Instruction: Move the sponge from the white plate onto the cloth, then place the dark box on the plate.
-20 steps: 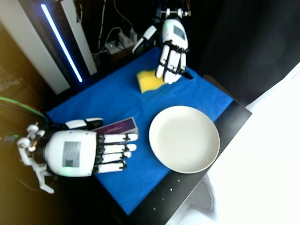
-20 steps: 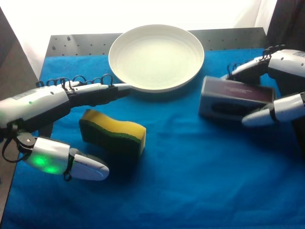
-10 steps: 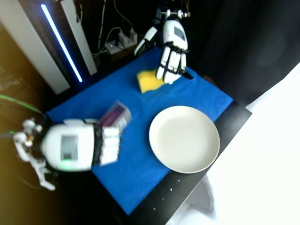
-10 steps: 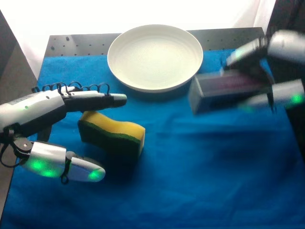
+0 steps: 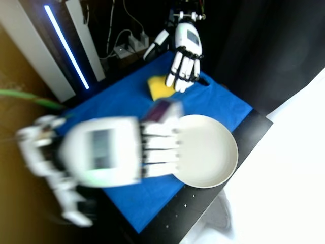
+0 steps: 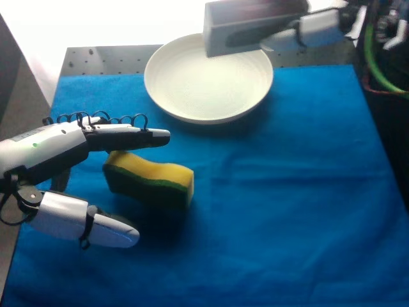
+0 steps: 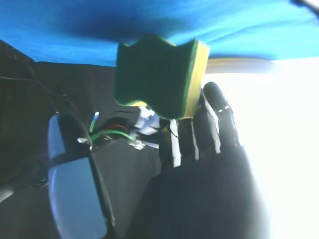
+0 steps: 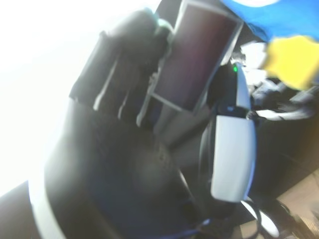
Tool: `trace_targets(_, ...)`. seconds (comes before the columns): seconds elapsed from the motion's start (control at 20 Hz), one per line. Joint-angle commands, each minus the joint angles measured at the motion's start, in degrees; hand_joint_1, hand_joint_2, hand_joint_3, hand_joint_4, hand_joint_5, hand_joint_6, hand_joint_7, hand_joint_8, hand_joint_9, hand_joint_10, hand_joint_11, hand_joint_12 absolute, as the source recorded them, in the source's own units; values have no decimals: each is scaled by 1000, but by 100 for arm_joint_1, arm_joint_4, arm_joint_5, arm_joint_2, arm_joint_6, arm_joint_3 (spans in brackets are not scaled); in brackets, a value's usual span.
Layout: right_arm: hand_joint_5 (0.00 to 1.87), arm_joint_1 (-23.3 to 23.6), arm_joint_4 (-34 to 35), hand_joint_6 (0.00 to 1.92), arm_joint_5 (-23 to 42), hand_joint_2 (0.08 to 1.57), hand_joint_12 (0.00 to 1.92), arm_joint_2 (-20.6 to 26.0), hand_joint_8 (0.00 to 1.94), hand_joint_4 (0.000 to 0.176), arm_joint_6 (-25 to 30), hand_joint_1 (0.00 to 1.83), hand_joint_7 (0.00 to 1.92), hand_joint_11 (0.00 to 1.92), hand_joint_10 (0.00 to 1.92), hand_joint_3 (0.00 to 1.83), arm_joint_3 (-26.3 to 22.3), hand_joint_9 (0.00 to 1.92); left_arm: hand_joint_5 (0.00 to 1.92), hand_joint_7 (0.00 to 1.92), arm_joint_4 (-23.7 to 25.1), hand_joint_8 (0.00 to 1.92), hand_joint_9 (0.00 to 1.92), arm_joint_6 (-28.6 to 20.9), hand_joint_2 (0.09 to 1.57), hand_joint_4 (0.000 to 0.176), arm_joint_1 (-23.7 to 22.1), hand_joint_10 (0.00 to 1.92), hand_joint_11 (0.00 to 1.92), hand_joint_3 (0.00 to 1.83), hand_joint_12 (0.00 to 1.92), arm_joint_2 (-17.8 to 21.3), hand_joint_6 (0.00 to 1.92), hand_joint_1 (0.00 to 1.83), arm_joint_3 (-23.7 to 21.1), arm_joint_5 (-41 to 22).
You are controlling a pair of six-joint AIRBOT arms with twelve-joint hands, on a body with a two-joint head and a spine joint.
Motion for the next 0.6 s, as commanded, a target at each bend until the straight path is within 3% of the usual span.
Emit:
trace_targets(0.0, 695, 156, 79, 1373, 76, 1086, 1900, -93, 1714, 0, 32, 1203, 815, 921, 1810, 0, 97, 932, 356, 376, -74, 1, 382, -32, 814, 120, -99, 0, 0, 2, 1217, -49, 1, 791, 27, -582)
trace_targets(0.05, 850, 221, -36, 1204, -98, 1134, 1786, -237, 1667, 0, 37, 1149, 848, 1030, 1712, 7, 207, 1025, 355, 377, -48, 1, 395, -53, 819, 113, -113, 5, 0, 2, 1281, -56, 1, 766, 46, -582)
trace_targets(0.1, 758, 279, -166, 1285, -350, 1043, 1697, -415, 1602, 0, 39, 1245, 870, 1055, 1639, 0, 371, 1060, 349, 379, 17, 1, 401, -100, 820, 119, -150, 6, 0, 2, 1329, -75, 2, 762, 86, -568)
trace_targets(0.25, 656, 287, -439, 1447, -897, 1028, 1696, -821, 1551, 0, 123, 1259, 698, 703, 1589, 3, 722, 724, 344, 378, 266, 1, 409, -220, 828, 114, -366, 7, 0, 3, 1308, -167, 0, 761, 208, -444)
trace_targets(0.3, 611, 287, -630, 1526, -1064, 1050, 1818, -949, 1647, 0, 253, 1234, 661, 676, 1722, 4, 834, 674, 334, 375, 312, 0, 416, -242, 821, 133, -401, 8, 0, 0, 1352, -183, 0, 767, 225, -441)
trace_targets(0.35, 575, 287, -719, 1666, -1192, 1051, 1900, -1043, 1808, 13, 269, 1240, 622, 733, 1881, 1, 925, 658, 331, 393, 331, 5, 445, -253, 816, 144, -417, 18, 0, 0, 1453, -187, 0, 753, 230, -451)
trace_targets(0.4, 552, 287, -863, 1673, -1357, 1064, 1917, -1093, 1852, 33, 273, 1191, 589, 751, 1913, 4, 933, 639, 332, 398, 335, 6, 451, -254, 813, 142, -431, 20, 0, 0, 1473, -190, 1, 753, 231, -459)
trace_targets(0.45, 802, 286, -1000, 1272, -1486, 1137, 1920, -1136, 1738, 0, 273, 1092, 590, 820, 1911, 20, 933, 682, 329, 407, 335, 8, 459, -256, 812, 154, -437, 22, 0, 0, 1480, -197, 0, 739, 238, -467)
trace_targets(0.5, 846, 286, -1018, 1193, -1517, 1161, 1890, -1148, 1472, 25, 273, 1041, 564, 791, 1746, 5, 946, 698, 330, 406, 334, 5, 452, -263, 815, 157, -438, 16, 0, 0, 1449, -201, 0, 734, 245, -465)
trace_targets(0.55, 564, 285, -1034, 474, -1538, 1071, 1915, -1169, 1183, 24, 273, 961, 328, 774, 1801, 0, 949, 574, 337, 401, 334, 2, 436, -270, 818, 141, -439, 8, 0, 0, 1397, -202, 2, 755, 250, -461)
